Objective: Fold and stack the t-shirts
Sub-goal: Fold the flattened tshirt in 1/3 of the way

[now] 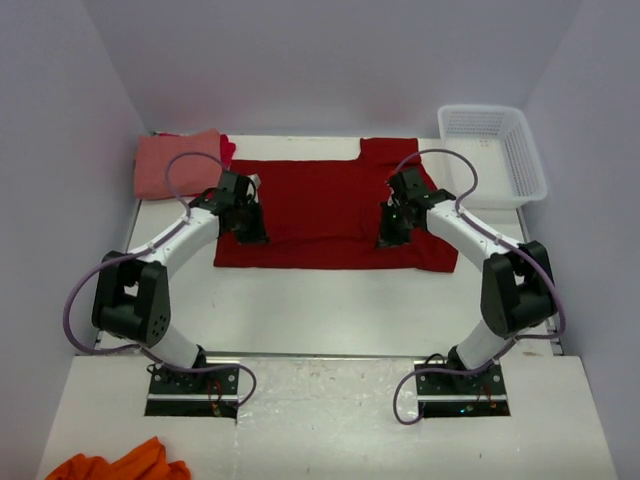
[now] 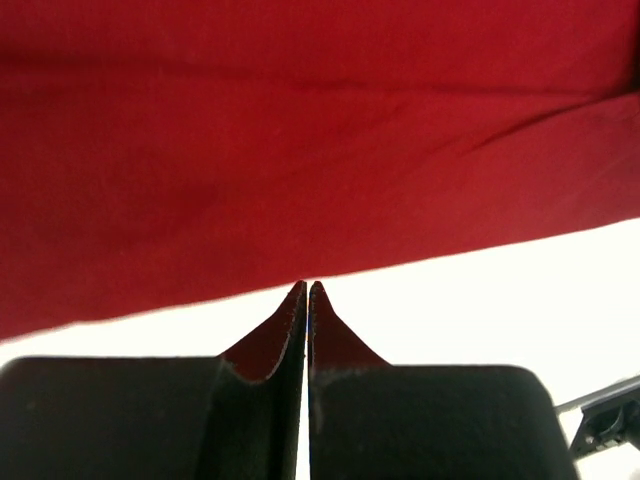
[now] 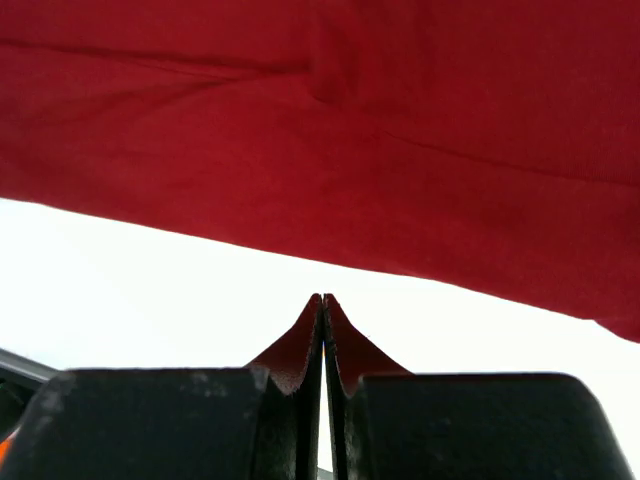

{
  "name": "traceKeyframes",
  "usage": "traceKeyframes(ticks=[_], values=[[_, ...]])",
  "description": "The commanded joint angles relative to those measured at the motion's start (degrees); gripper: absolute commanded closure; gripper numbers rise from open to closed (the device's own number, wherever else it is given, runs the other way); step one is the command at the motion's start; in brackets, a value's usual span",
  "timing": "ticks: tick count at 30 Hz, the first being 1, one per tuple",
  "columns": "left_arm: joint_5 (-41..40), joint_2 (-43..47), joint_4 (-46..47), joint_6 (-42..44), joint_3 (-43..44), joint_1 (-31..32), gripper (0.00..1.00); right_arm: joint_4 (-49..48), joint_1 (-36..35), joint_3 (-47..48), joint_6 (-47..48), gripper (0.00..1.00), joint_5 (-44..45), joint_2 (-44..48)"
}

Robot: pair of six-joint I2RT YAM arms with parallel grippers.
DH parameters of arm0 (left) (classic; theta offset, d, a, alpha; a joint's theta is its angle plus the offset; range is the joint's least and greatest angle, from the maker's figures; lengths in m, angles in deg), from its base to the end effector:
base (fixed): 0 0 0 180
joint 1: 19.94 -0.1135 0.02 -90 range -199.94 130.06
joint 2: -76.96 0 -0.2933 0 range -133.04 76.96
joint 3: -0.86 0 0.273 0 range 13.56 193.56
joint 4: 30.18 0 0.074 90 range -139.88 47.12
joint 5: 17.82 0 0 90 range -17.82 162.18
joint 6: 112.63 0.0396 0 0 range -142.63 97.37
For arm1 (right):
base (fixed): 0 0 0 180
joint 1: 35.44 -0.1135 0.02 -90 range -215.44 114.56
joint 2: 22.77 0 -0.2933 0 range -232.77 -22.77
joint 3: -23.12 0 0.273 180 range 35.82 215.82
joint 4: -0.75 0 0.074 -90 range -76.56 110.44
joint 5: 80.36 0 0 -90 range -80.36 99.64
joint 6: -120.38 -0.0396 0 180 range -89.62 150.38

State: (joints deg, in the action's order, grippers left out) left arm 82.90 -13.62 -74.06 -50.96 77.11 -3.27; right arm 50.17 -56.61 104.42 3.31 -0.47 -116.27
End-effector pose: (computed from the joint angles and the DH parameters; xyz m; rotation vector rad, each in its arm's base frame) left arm 0.3303 -0.1066 0.2432 -0.1989 2.6453 -0.5188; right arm 0.3317 0.1359 0.2492 0.0791 2.7166 0.5001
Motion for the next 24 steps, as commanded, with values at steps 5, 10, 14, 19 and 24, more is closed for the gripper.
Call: traceKeyframes(ticks=[5,10,14,19,24], values=[[-0.78,1.04,2.35,-3.39,-5.89,0.91,1.0,-5.35,-1.32,-1.01,-2.63,1.0,-1.85,-5.46],[-5.09,-1.43,3.75,-3.83,-5.28,2.32,1.0,-7.81,-3.35,-0.05,-2.29,1.0,-0.79,-8.98],[-6.94,-4.32,5.51,-4.88,-5.72,2.84,1.0,-8.08,-3.53,0.92,-2.2,1.0,-1.14,-12.06],[-8.87,-7.23,5.78,-5.94,-6.68,2.85,1.0,-10.1,-4.14,-0.31,-2.37,1.0,-0.79,-13.29],[-10.46,-11.19,5.6,-7.52,-6.68,2.85,1.0,-11.06,-4.14,-1.01,-2.11,1.0,-0.61,-15.05]])
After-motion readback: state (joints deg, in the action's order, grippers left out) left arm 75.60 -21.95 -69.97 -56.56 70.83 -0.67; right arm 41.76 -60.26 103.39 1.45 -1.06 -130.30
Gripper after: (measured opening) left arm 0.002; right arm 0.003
